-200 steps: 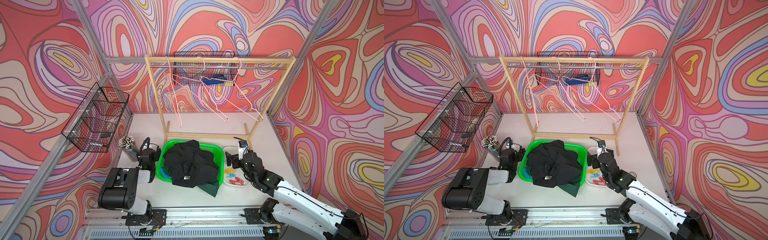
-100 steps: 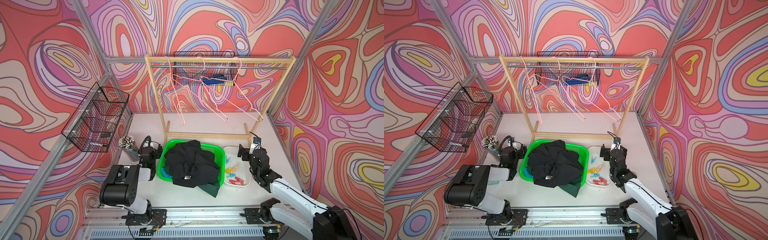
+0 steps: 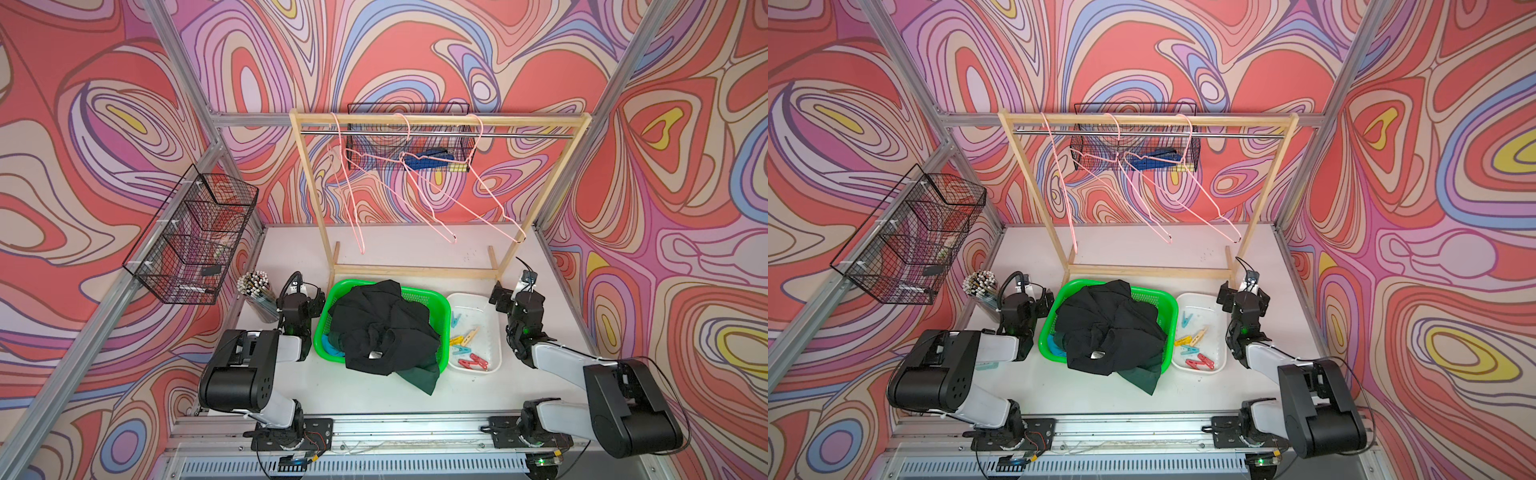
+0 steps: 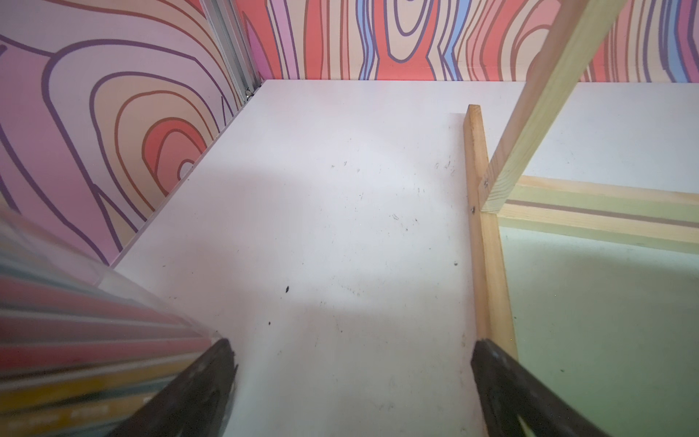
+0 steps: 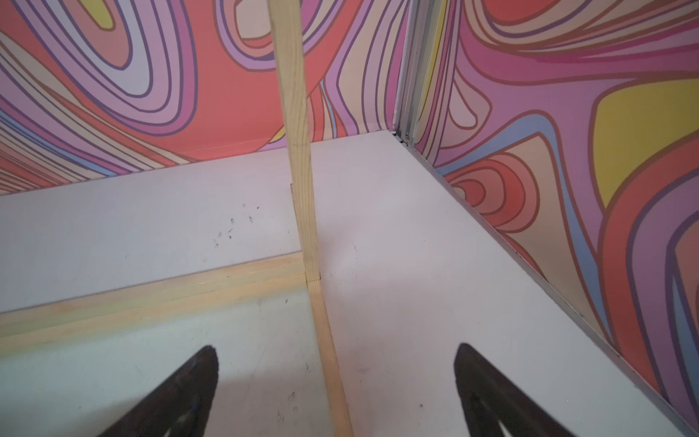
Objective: Remove the clothespins securing t-shirts to the hanger
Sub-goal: Reset both arms
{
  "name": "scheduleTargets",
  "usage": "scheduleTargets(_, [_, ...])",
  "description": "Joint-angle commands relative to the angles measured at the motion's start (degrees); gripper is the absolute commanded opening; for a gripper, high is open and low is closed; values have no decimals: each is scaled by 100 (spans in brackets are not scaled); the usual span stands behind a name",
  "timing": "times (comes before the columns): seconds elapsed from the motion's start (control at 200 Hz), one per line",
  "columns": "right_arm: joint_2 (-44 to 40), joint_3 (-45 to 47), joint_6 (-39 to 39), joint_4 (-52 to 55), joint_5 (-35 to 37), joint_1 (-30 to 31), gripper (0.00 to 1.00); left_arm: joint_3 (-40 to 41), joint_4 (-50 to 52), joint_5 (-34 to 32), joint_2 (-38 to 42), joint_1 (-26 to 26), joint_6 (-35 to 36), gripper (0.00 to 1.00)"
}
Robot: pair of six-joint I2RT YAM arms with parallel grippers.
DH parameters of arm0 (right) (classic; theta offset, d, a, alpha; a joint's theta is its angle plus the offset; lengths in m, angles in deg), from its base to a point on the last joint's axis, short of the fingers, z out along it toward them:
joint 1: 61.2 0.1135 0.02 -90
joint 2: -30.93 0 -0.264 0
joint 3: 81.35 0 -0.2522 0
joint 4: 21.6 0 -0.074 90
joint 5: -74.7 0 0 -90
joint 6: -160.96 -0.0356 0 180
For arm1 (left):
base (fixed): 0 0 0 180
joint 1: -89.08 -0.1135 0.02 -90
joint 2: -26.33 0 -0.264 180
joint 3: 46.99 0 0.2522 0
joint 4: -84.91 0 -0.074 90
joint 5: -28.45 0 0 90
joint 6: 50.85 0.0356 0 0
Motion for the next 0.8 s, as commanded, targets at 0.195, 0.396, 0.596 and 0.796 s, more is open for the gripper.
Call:
scheduleTargets(0.195, [2370,286,549,-4138,-562,-133,98,-88,-168,156,-16,24,87,100])
scheduleTargets(0.396, [2042,-173,697,-2538,-1261,-159,98,-84,-164,153,-19,24,85,100])
scheduleTargets(0.596, [2066,-473,684,-2063,-1177,-157,98,-84,-164,158,-15,24,89,100])
scheduleTargets(0.796, [2097,-755,573,-1602,-1104,-210,98,-84,-162,153,-15,24,92,100])
